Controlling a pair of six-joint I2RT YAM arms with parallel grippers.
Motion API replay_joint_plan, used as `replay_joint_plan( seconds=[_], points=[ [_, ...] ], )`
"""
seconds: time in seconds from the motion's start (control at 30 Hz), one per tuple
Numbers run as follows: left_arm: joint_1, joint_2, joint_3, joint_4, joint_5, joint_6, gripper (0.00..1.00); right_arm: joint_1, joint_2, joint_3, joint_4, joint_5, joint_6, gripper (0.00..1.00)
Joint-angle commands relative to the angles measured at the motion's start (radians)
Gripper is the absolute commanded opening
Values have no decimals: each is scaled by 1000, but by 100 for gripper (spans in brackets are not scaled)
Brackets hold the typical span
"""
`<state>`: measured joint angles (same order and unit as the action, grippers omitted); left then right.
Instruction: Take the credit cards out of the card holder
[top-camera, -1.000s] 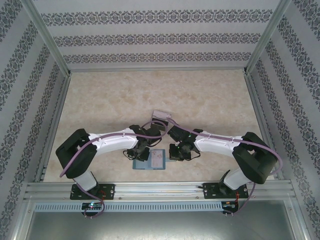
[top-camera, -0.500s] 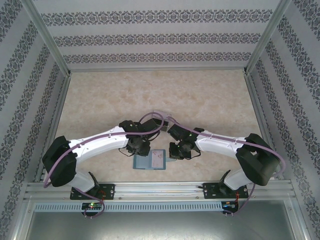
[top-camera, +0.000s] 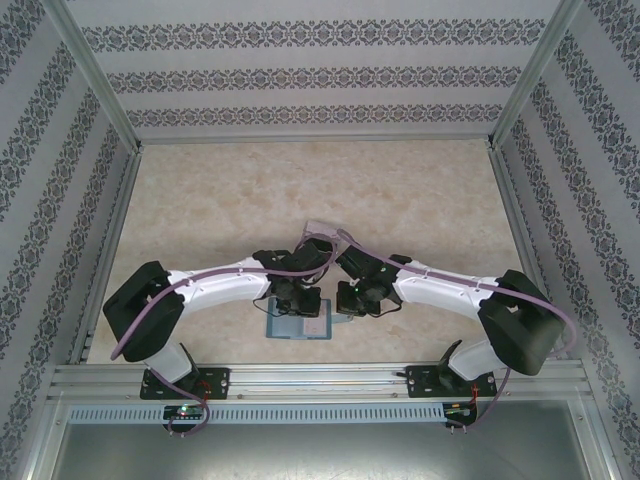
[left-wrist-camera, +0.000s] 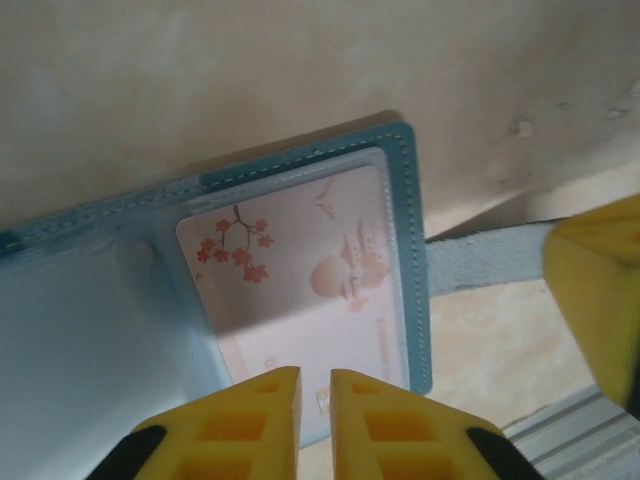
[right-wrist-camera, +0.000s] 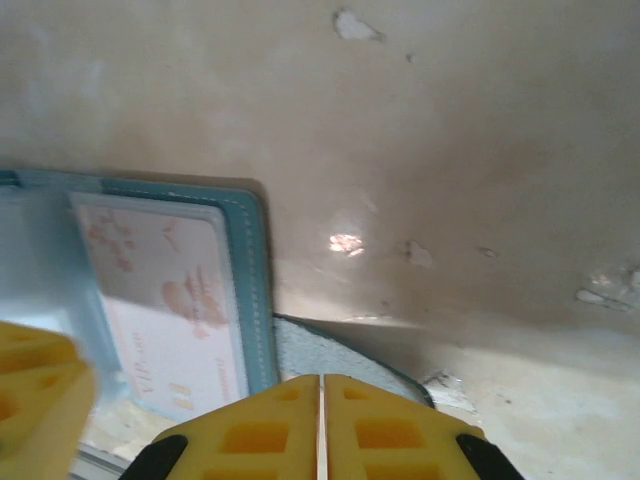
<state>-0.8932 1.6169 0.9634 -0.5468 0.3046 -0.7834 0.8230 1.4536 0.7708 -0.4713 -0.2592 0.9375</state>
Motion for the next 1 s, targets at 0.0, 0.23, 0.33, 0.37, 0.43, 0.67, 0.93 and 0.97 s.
replay_joint_plan(
  seconds=[0.0, 0.23, 0.33, 0.37, 0.43, 0.67, 0.93, 0.97],
  points=[
    [18, 2, -37, 92, 31, -32, 15, 18, -12, -7, 37, -23, 28, 12],
    [33, -2, -75, 111, 34, -37, 13, 22, 8, -5, 57, -30, 35, 13],
    [34, 3, -80, 99, 18, -31, 13, 21, 19, -10, 89, -47, 42, 15],
    [34, 5, -81, 95, 14, -27, 12, 22, 25, -12, 104, -55, 48, 15],
    [35, 10, -85, 94, 10, -24, 12, 22, 37, -17, 133, -71, 58, 15],
    [36, 16, -86, 97, 12, -20, 10, 24, 82, -22, 199, -102, 73, 15],
    [37, 20, -82, 88, 13, -13, 9, 25, 134, -28, 262, -124, 89, 15],
    [37, 21, -84, 88, 13, -14, 9, 25, 142, -30, 268, -127, 91, 15]
  ],
)
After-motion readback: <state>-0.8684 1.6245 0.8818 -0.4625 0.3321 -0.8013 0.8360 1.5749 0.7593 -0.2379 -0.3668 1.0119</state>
